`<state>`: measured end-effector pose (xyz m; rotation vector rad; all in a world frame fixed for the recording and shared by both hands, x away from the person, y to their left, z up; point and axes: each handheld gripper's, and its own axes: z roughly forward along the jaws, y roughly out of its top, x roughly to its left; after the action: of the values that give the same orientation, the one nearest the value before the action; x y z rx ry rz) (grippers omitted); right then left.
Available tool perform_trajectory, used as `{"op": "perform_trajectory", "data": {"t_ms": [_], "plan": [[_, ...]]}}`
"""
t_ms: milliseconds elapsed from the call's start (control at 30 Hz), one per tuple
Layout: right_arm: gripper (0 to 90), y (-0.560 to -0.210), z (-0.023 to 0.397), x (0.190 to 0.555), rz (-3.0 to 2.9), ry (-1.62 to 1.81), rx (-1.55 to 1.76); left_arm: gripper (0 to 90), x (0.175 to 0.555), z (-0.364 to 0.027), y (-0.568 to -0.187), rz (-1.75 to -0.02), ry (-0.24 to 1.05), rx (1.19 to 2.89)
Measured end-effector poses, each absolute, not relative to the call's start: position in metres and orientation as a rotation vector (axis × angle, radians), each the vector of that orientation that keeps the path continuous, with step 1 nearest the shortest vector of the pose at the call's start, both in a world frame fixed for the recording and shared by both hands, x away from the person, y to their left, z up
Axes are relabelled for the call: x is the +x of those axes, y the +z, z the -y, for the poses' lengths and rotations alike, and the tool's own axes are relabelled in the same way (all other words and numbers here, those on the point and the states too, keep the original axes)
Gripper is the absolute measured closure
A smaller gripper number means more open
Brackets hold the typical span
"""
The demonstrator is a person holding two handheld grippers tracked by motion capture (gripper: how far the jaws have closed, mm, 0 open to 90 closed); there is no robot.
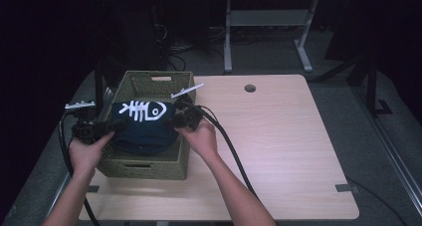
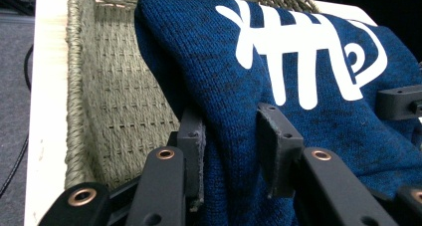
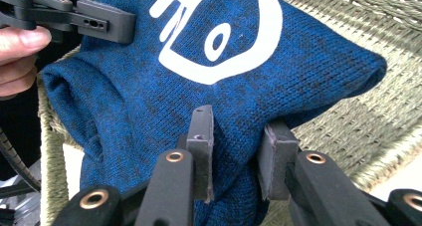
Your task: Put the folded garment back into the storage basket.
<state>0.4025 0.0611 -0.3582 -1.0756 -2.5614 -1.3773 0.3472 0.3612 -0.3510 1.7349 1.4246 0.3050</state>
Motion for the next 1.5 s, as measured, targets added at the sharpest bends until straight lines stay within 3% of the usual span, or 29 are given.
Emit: {"op": "perform_trajectory", "data": {"t_ms": [467, 600, 700, 900, 1500], "plan": [[68.9, -0.363, -0.062, 0.401, 2.615, -1.342, -1.093, 64.0, 0.352, -0.358, -0.355, -1.437, 0.332, 1.784], [54.2, -0.359, -0.061, 0.4, 2.653, -1.351, -1.139, 60.6, 0.352, -0.361, -0.354, -1.468, 0.383, 1.778], [48.2, -0.353, -0.06, 0.397, 2.709, -1.359, -1.164, 58.3, 0.352, -0.365, -0.352, -1.482, 0.409, 1.753], [47.1, -0.343, -0.048, 0.399, 2.668, -1.42, -1.186, 59.2, 0.349, -0.364, -0.342, -1.439, 0.445, 1.736], [43.0, -0.326, 0.002, 0.397, 2.546, -1.536, -1.159, 55.8, 0.343, -0.328, -0.322, -1.257, 0.371, 1.734]]}}
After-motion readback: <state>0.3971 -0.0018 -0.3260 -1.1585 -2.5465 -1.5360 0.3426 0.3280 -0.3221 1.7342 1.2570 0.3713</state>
